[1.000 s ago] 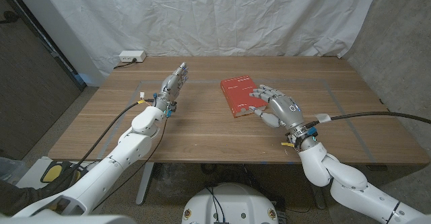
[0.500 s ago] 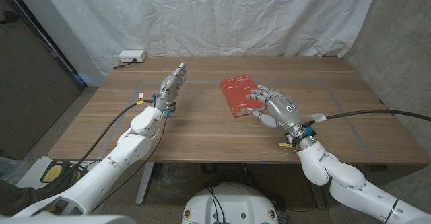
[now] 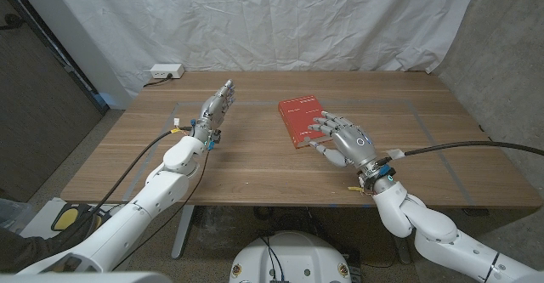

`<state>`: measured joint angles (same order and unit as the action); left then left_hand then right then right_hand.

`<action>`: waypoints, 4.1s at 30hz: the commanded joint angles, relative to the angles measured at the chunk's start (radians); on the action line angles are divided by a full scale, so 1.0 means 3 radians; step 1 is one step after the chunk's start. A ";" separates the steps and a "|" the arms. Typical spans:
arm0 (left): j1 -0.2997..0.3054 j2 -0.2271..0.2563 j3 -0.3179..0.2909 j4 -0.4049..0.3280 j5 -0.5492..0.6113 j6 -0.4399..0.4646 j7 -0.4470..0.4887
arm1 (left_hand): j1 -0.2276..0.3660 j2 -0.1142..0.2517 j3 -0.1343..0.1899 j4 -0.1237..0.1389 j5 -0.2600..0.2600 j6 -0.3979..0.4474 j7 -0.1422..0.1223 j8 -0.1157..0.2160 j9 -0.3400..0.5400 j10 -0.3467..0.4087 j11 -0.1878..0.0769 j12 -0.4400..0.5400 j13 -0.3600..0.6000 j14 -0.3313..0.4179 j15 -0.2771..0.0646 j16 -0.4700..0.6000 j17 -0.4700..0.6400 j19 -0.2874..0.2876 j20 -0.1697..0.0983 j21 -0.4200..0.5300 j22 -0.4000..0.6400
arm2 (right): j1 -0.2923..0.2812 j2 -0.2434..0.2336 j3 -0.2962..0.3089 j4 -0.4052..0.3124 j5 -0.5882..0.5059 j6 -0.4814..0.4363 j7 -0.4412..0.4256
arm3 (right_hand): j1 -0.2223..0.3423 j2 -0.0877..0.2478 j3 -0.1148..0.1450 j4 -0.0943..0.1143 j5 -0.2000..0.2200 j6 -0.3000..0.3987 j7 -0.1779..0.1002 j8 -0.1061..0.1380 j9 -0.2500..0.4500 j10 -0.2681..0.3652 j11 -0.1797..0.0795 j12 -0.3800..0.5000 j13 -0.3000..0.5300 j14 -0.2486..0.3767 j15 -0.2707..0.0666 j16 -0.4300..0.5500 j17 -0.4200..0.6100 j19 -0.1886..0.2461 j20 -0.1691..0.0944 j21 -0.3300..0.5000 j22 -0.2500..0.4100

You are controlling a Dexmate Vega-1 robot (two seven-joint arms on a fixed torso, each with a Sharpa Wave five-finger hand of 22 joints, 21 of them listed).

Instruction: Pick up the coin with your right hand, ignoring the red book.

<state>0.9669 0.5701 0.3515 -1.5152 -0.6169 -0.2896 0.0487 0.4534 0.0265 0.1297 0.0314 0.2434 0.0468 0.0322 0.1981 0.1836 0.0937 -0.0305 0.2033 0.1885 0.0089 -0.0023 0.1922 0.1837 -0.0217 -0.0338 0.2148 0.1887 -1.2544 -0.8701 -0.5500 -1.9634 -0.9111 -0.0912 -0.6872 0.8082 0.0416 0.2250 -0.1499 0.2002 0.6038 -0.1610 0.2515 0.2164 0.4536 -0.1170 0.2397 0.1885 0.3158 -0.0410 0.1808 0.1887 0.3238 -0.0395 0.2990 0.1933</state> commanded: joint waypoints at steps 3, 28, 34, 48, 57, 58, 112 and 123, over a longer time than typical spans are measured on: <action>0.0089 0.0041 -0.0019 -0.0106 0.0009 0.0020 0.0042 | 0.0019 0.0029 -0.0009 -0.0006 -0.0001 0.0015 -0.0004 0.0002 0.0019 0.0004 0.0005 0.0002 0.0005 0.0026 -0.0012 -0.0003 0.0014 0.0007 -0.0126 -0.0001 0.0004 | 0.0077 -0.0062 -0.0130 0.0078 -0.0214 -0.0173 0.0016 | 0.0045 -0.0005 0.0007 0.0012 0.0017 -0.0009 -0.0020 0.0003 0.0021 -0.0044 -0.0005 -0.0026 0.0021 -0.0037 -0.0288 -0.0005 0.0008 -0.0024 -0.0290 -0.0017 0.0011; 0.0143 0.0096 -0.0047 -0.0275 0.0067 0.0063 0.0134 | 0.0020 0.0034 -0.0017 -0.0007 -0.0007 0.0020 0.0001 0.0004 0.0019 0.0001 -0.0014 0.0001 0.0006 0.0024 -0.0009 -0.0003 0.0015 0.0003 -0.0112 0.0000 0.0006 | 0.0425 -0.0037 -0.0396 0.0422 -0.0395 -0.0181 0.0043 | 0.0100 0.0043 0.0038 0.0012 0.0042 -0.0039 -0.0054 -0.0002 0.0046 -0.0108 -0.0029 -0.0040 0.0039 -0.0095 -0.0276 0.0007 0.0027 -0.0107 -0.0261 -0.0058 0.0018; 0.0144 0.0093 -0.0047 -0.0285 0.0062 0.0065 0.0130 | 0.0020 0.0036 -0.0019 -0.0007 -0.0008 0.0018 0.0001 0.0004 0.0019 0.0004 -0.0008 0.0002 0.0006 0.0023 -0.0008 -0.0004 0.0015 0.0003 -0.0104 0.0000 0.0006 | 0.0497 -0.0031 -0.0448 0.0480 -0.0405 -0.0161 0.0041 | 0.0125 0.0056 0.0049 0.0009 0.0047 -0.0031 -0.0062 0.0008 0.0058 -0.0166 -0.0030 -0.0054 0.0049 -0.0143 -0.0255 0.0004 0.0035 -0.0159 -0.0246 -0.0082 0.0021; 0.0135 0.0111 -0.0044 -0.0309 0.0084 0.0110 0.0152 | 0.0021 0.0040 -0.0024 -0.0008 -0.0011 0.0017 0.0002 0.0003 0.0019 -0.0003 -0.0005 0.0000 0.0006 0.0022 -0.0005 -0.0003 0.0016 -0.0002 -0.0099 0.0000 0.0008 | 0.0619 0.0031 -0.0543 0.0620 -0.0383 -0.0151 0.0003 | 0.0173 0.0079 0.0068 0.0007 0.0053 -0.0122 -0.0061 0.0001 0.0094 -0.0263 0.0004 -0.0070 0.0072 -0.0251 -0.0204 0.0004 0.0054 -0.0260 -0.0219 -0.0128 0.0025; 0.0141 0.0103 -0.0042 -0.0301 0.0078 0.0103 0.0150 | 0.0021 0.0043 -0.0029 -0.0008 -0.0014 0.0017 0.0001 0.0004 0.0019 0.0002 0.0008 0.0002 0.0007 0.0026 0.0003 -0.0001 0.0017 -0.0002 -0.0099 0.0002 0.0009 | 0.0670 0.0069 -0.0581 0.0666 -0.0351 -0.0169 -0.0001 | 0.0177 0.0077 0.0065 0.0014 0.0050 -0.0059 -0.0069 0.0058 0.0127 -0.0294 0.0008 -0.0070 0.0085 -0.0258 -0.0187 0.0022 0.0064 -0.0263 -0.0215 -0.0132 0.0027; 0.0145 0.0106 -0.0045 -0.0304 0.0077 0.0103 0.0149 | 0.0021 0.0043 -0.0029 -0.0008 -0.0014 0.0016 0.0001 0.0003 0.0019 0.0001 0.0005 0.0002 0.0007 0.0025 0.0003 -0.0002 0.0017 -0.0001 -0.0099 0.0002 0.0009 | 0.0674 0.0072 -0.0583 0.0664 -0.0346 -0.0177 0.0010 | 0.0177 0.0075 0.0063 0.0015 0.0050 -0.0067 -0.0065 0.0061 0.0133 -0.0299 0.0006 -0.0071 0.0086 -0.0259 -0.0186 0.0024 0.0066 -0.0263 -0.0214 -0.0133 0.0028; 0.0169 0.0173 -0.0112 -0.0309 0.0041 0.0112 0.0122 | 0.0026 0.0057 -0.0047 -0.0011 -0.0024 0.0014 -0.0003 0.0003 0.0019 0.0002 -0.0019 0.0003 0.0007 0.0036 0.0017 0.0002 0.0020 -0.0005 -0.0076 0.0006 0.0013 | 0.0975 0.0278 -0.0847 0.0979 -0.0343 -0.0289 0.0037 | 0.0343 0.0179 0.0052 0.0033 0.0051 -0.0503 -0.0105 0.0934 0.1326 -0.0548 0.0180 0.0083 0.0443 -0.0235 -0.0124 0.0122 0.0234 -0.0290 -0.0122 -0.0127 0.0073; 0.0150 0.0175 -0.0103 -0.0334 0.0061 0.0130 0.0135 | 0.0026 0.0060 -0.0051 -0.0012 -0.0026 0.0013 -0.0001 0.0003 0.0019 0.0001 -0.0019 0.0003 0.0007 0.0033 0.0018 0.0001 0.0020 -0.0002 -0.0072 0.0009 0.0014 | 0.0982 0.0307 -0.0875 0.1033 -0.0313 -0.0330 -0.0006 | 0.0352 0.0170 0.0042 0.0032 0.0044 -0.0583 -0.0088 0.0994 0.1424 -0.0587 0.0198 0.0085 0.0472 -0.0259 -0.0103 0.0116 0.0249 -0.0313 -0.0113 -0.0131 0.0076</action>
<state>1.0181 0.6209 0.3170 -1.6096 -0.6040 -0.2575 0.0861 0.4626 0.0357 0.1186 0.0288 0.2356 0.0468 0.0322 0.1981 0.1836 0.0937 -0.0305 0.2033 0.1882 0.0133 0.0021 0.1922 0.1888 -0.0217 -0.0338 0.2148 0.1882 -0.9631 -0.7855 -0.8040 -1.6675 -1.0124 -0.1782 -0.6772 0.9009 0.0921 0.2374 -0.1375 0.2157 0.4372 -0.1906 0.5427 0.6349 0.2833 -0.0588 0.2593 0.3255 0.2445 -0.0412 0.2110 0.2581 0.2327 -0.0375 0.2593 0.2117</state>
